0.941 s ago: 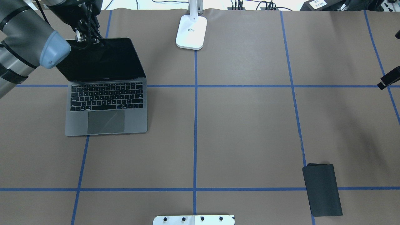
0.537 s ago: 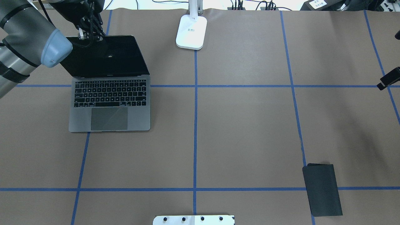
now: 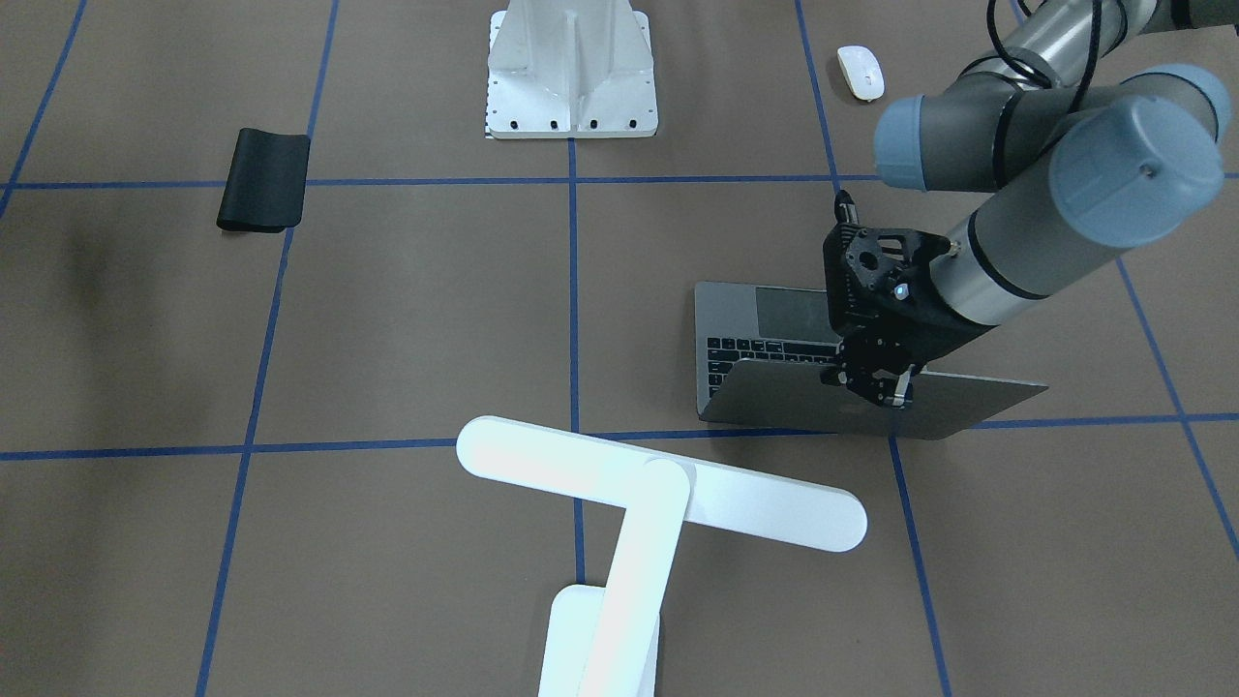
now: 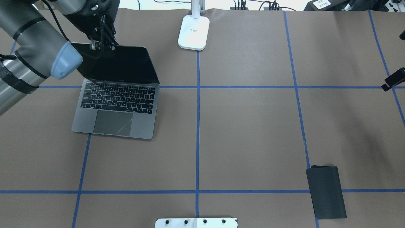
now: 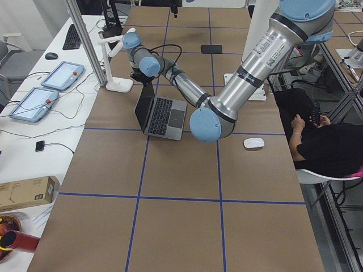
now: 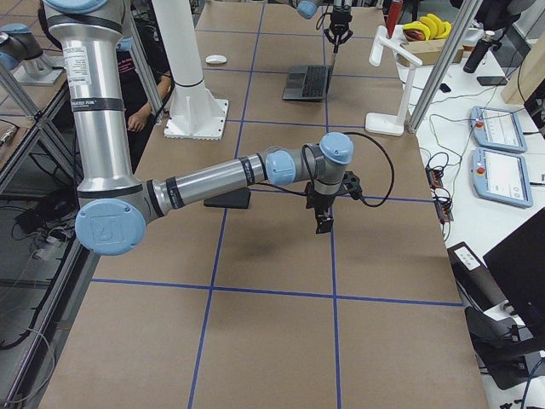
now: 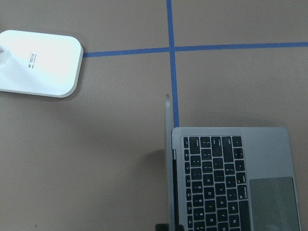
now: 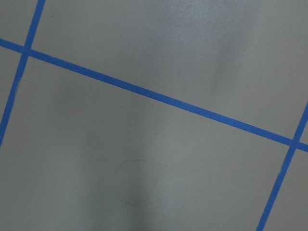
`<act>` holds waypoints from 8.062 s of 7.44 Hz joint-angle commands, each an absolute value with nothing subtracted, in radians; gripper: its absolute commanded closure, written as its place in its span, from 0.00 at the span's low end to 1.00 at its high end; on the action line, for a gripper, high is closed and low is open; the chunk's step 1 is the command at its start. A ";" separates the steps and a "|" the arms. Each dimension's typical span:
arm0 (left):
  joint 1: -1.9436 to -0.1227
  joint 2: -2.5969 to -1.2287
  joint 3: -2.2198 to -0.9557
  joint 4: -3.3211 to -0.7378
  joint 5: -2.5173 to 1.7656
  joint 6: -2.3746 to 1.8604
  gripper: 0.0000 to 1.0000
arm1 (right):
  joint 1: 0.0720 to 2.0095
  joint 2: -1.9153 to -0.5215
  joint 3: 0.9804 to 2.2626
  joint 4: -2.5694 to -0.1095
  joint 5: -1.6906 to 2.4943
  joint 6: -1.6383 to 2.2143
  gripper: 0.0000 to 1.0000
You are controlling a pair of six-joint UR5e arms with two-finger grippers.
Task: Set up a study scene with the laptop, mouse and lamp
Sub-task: 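Slide the grey laptop farther toward the lamp with the left gripper, then withdraw the left gripper while lowering the right gripper toward the black object, then close the right gripper on the black object's near end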
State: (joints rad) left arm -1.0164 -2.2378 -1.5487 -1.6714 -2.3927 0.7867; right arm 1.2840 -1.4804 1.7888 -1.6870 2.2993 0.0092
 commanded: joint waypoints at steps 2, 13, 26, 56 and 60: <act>-1.005 -2.240 -1.543 -1.689 -2.373 0.782 0.87 | 1.284 -1.480 1.792 -1.687 2.299 0.009 0.00; -1.005 -2.371 -1.450 -1.689 -2.344 0.660 0.87 | 1.285 -1.476 1.836 -1.687 2.303 0.012 0.00; -1.026 -2.340 -1.483 -1.723 -2.345 0.637 0.36 | 1.278 -1.468 1.853 -1.684 2.290 0.006 0.00; -1.200 -1.565 -2.037 -1.578 -2.359 0.262 0.01 | 0.673 -1.784 1.844 -1.098 2.519 0.913 0.34; -1.198 -1.565 -2.028 -1.589 -2.356 0.262 0.01 | 0.715 -1.705 1.853 -1.271 2.510 0.954 0.34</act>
